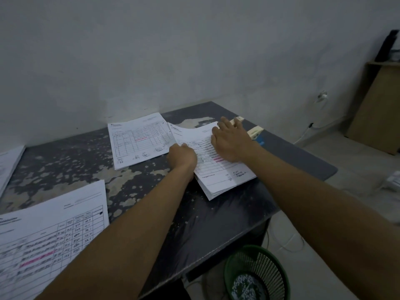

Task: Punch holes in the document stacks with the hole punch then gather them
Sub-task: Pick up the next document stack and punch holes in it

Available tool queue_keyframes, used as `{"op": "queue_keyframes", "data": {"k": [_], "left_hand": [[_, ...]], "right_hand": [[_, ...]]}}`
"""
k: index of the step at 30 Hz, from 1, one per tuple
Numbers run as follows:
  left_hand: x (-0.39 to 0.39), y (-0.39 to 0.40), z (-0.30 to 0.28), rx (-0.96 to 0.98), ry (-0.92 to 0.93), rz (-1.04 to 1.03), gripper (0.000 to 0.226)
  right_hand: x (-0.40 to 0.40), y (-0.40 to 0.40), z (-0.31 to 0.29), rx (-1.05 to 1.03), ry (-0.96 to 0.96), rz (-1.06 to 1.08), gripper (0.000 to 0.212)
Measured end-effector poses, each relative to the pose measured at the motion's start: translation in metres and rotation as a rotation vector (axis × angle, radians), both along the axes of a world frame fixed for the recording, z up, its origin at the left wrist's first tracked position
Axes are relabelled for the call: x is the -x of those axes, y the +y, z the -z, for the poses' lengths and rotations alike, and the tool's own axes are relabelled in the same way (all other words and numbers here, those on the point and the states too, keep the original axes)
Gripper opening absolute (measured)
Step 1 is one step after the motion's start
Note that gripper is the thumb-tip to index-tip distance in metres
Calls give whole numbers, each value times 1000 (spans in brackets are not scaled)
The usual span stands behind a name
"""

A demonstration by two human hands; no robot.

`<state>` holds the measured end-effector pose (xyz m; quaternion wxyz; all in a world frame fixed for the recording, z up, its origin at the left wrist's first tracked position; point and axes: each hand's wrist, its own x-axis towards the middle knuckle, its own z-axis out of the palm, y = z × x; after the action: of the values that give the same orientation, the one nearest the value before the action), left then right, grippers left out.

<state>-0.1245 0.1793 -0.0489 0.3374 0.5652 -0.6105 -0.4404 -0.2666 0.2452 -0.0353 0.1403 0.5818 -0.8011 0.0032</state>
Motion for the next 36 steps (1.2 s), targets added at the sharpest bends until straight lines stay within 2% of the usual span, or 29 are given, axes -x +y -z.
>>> {"op": "queue_keyframes", "data": {"k": [4, 10, 14, 15, 17, 20, 29, 33, 35, 36], "left_hand": [[1, 0, -1, 20, 3, -17, 36], [2, 0, -1, 20, -16, -23, 35], [1, 0, -1, 21, -8, -11, 34], [1, 0, -1, 17, -13, -7, 34], [0, 0, -2, 8, -15, -2, 34], [-1, 0, -4, -6, 7, -3, 33], [-8, 1, -26, 74, 26, 0, 29], [-30, -8, -33, 118, 22, -1, 28], [-47, -16, -35, 159, 18, -2, 30], [-56, -21, -37, 183, 24, 0, 30]], "right_hand": [[2, -3, -1, -24, -60, -6, 53], [6, -6, -23, 37, -341, -16, 55], [11, -4, -44, 215, -710, 20, 37], [12, -3, -47, 242, -739, 10, 32], [11, -2, -52, 269, -685, -6, 29], [6, -2, -56, 323, -668, -2, 37], [7, -4, -80, 302, -833, 109, 44], [1, -10, -87, 177, -719, 158, 38], [-8, -14, -88, 144, -557, 171, 32], [-13, -16, -87, 184, -456, 164, 22]]}}
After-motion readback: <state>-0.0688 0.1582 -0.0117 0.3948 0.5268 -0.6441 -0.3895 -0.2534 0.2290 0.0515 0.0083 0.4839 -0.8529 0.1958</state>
